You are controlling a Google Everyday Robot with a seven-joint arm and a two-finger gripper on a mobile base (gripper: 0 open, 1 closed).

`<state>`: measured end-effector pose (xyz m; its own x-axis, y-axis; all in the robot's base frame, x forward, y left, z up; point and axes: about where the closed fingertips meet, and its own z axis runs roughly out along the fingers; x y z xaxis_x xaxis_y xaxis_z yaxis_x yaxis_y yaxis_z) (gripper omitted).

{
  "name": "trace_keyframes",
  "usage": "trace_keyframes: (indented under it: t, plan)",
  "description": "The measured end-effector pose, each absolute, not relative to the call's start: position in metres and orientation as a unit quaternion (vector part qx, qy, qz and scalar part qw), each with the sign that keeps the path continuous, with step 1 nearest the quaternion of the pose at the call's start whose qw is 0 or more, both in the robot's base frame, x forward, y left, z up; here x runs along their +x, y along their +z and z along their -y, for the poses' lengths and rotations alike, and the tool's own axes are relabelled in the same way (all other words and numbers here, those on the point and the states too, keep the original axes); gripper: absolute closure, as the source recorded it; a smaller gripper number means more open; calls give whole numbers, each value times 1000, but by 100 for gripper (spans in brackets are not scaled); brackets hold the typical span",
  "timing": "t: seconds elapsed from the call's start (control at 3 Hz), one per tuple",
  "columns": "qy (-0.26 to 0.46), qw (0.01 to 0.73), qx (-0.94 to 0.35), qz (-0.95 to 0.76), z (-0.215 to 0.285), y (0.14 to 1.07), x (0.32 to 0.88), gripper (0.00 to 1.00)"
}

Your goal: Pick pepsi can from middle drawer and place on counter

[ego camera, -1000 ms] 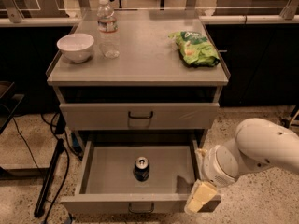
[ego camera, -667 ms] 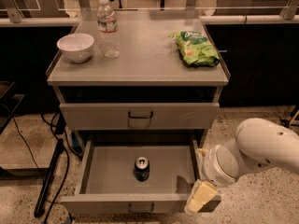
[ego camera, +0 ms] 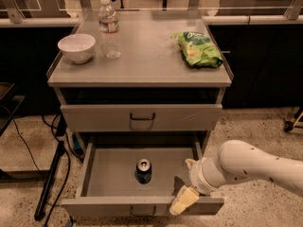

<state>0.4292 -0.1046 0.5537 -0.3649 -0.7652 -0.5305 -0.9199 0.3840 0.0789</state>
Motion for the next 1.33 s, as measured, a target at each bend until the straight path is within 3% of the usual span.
trace_keyframes:
  t: [0.67, 1.0, 1.33]
  plan:
    - [199, 229, -508, -806, 101, 539, 440, 0]
    - [226, 252, -507, -793, 75, 505, 484, 0]
    - [224, 255, -509, -791, 73, 496, 490, 0]
